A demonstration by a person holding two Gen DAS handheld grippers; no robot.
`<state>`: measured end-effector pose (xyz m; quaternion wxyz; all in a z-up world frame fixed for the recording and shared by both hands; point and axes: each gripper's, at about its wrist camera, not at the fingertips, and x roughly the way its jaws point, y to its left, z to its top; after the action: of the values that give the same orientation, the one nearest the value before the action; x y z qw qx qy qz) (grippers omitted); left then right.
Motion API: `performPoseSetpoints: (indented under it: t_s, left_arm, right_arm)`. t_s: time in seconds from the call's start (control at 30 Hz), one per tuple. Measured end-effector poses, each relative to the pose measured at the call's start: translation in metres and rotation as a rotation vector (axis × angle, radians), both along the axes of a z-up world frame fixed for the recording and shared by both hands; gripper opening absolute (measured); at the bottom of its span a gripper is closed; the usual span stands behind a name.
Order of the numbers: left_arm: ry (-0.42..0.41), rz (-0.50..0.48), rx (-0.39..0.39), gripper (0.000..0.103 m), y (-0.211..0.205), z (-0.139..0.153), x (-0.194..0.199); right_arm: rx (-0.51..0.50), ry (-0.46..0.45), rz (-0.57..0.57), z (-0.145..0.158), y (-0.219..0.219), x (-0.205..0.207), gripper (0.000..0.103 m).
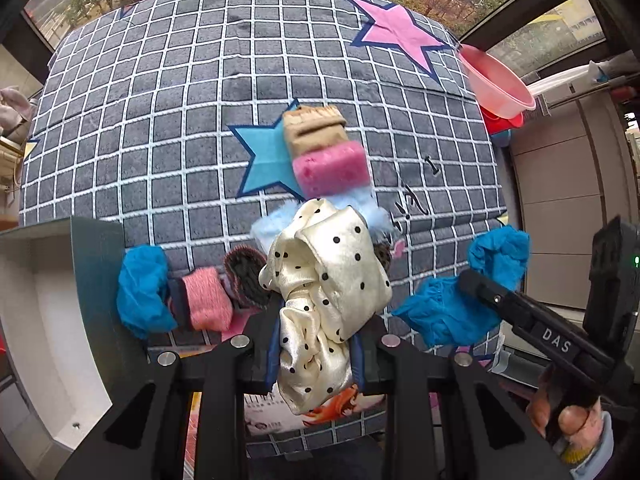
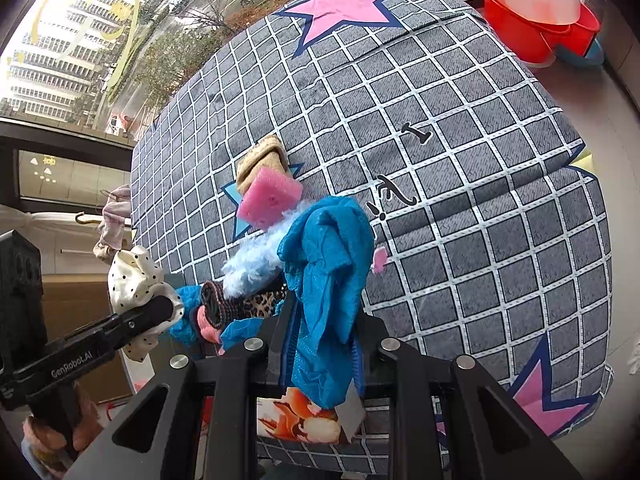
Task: Organize soft objects
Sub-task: 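Carry the scrunchie and blue cloth with both grippers over the white box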
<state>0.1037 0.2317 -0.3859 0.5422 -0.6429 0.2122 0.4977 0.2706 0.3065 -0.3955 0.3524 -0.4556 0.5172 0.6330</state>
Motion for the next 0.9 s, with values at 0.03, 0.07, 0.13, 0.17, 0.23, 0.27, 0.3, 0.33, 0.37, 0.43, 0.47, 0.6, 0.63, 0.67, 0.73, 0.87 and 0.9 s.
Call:
performPoseSetpoints:
  t_s: [0.03, 0.07, 0.13, 0.17, 0.23, 0.27, 0.3, 0.33, 0.37, 0.43, 0.47, 0.6, 0.63, 0.67, 0.73, 0.87, 0.9]
  left_arm:
    - [-0.007, 0.002, 0.002, 0.030, -0.015, 0.016, 0.005]
    - [-0.008, 0.005, 0.001, 0.030, -0.027, 0.027, 0.007]
    - [-0.017, 0.010, -0.003, 0.030, -0.039, 0.034, 0.016]
    - [-0.016, 0.010, -0.005, 0.030, -0.047, 0.038, 0.020]
    - [-0.005, 0.004, -0.010, 0.030, -0.060, 0.049, 0.028]
    - [0.001, -0.001, -0.014, 0.030, -0.066, 0.057, 0.030]
    - [0.009, -0.010, -0.018, 0.030, -0.072, 0.066, 0.031]
    - [0.007, -0.025, -0.014, 0.030, -0.077, 0.068, 0.036]
    - [0.009, -0.041, -0.013, 0.030, -0.083, 0.069, 0.040]
    - [0.009, -0.089, -0.004, 0.030, -0.094, 0.073, 0.048]
    - [0.012, -0.119, 0.000, 0.030, -0.101, 0.076, 0.051]
    - [0.008, -0.224, 0.016, 0.031, -0.131, 0.075, 0.062]
    - [0.005, -0.251, 0.024, 0.031, -0.139, 0.073, 0.064]
    - [0.009, -0.272, 0.029, 0.031, -0.148, 0.070, 0.064]
    - [0.022, -0.300, 0.037, 0.031, -0.165, 0.067, 0.061]
    - [0.022, -0.343, 0.071, 0.031, -0.196, 0.065, 0.045]
    - [0.028, -0.352, 0.082, 0.031, -0.206, 0.065, 0.040]
  right_arm:
    - [-0.002, 0.000, 0.008, 0.001, -0.001, 0.001, 0.024]
    - [-0.002, -0.001, 0.013, 0.000, -0.001, 0.000, 0.024]
    - [-0.005, 0.002, 0.036, 0.001, -0.003, 0.002, 0.024]
    - [-0.005, 0.004, 0.041, 0.002, -0.004, 0.002, 0.024]
    - [-0.005, 0.002, 0.059, 0.004, -0.008, 0.003, 0.024]
    - [-0.005, 0.000, 0.066, 0.004, -0.009, 0.004, 0.024]
    - [-0.004, -0.003, 0.074, 0.005, -0.011, 0.004, 0.024]
    - [-0.002, -0.008, 0.079, 0.006, -0.013, 0.005, 0.024]
    - [0.000, -0.014, 0.081, 0.006, -0.016, 0.006, 0.024]
    - [-0.001, -0.020, 0.082, 0.008, -0.024, 0.007, 0.024]
    - [-0.002, -0.021, 0.083, 0.008, -0.028, 0.008, 0.024]
    - [-0.004, -0.038, 0.083, 0.008, -0.056, 0.009, 0.024]
    - [-0.004, -0.049, 0.080, 0.008, -0.065, 0.010, 0.024]
    - [-0.007, -0.055, 0.077, 0.007, -0.073, 0.010, 0.024]
    - [-0.017, -0.070, 0.080, 0.006, -0.092, 0.008, 0.024]
    - [-0.023, -0.096, 0.099, 0.006, -0.129, 0.001, 0.024]
    - [-0.026, -0.096, 0.105, 0.007, -0.141, -0.003, 0.024]
